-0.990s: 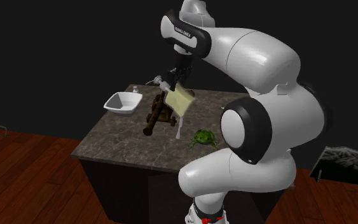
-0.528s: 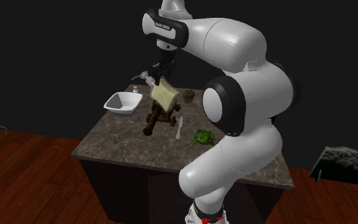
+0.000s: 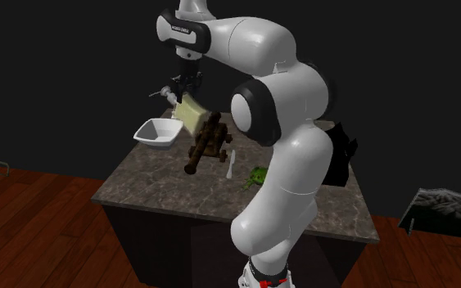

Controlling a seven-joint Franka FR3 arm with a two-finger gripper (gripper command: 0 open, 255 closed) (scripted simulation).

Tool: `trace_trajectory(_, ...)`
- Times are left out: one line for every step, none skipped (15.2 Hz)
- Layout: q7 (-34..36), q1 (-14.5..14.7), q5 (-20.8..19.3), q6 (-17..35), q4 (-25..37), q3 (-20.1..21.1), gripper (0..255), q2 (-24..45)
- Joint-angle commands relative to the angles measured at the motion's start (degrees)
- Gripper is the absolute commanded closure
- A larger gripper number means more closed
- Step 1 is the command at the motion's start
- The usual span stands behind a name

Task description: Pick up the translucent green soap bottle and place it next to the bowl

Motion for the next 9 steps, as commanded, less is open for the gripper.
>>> trace_trajectory(1.15, 0.47, 0.07, -0.38, 4.96, 0.59, 255, 4.37)
trace_trajectory(1.77, 0.74, 0.06, -0.65, 7.51, 0.89, 255, 6.57)
trace_trajectory(2.39, 1.0, 0.02, -1.0, 10.2, 1.19, 255, 8.82)
trace_trajectory(3.01, 1.27, -0.05, -1.44, 13.03, 1.46, 255, 11.14)
trace_trajectory(3.63, 1.55, -0.13, -1.98, 16.04, 1.72, 255, 13.52)
trace_trajectory(4.26, 1.83, -0.24, -2.63, 19.23, 1.97, 255, 15.99)
trace_trajectory(4.89, 2.11, -0.36, -3.4, 22.66, 2.2, 255, 18.56)
trace_trajectory(5.91, 2.59, -0.6, -4.95, 28.74, 2.55, 255, 22.96)
trace_trajectory(5.8, 2.61, -0.58, -4.03, 27.47, 2.54, 255, 22.63)
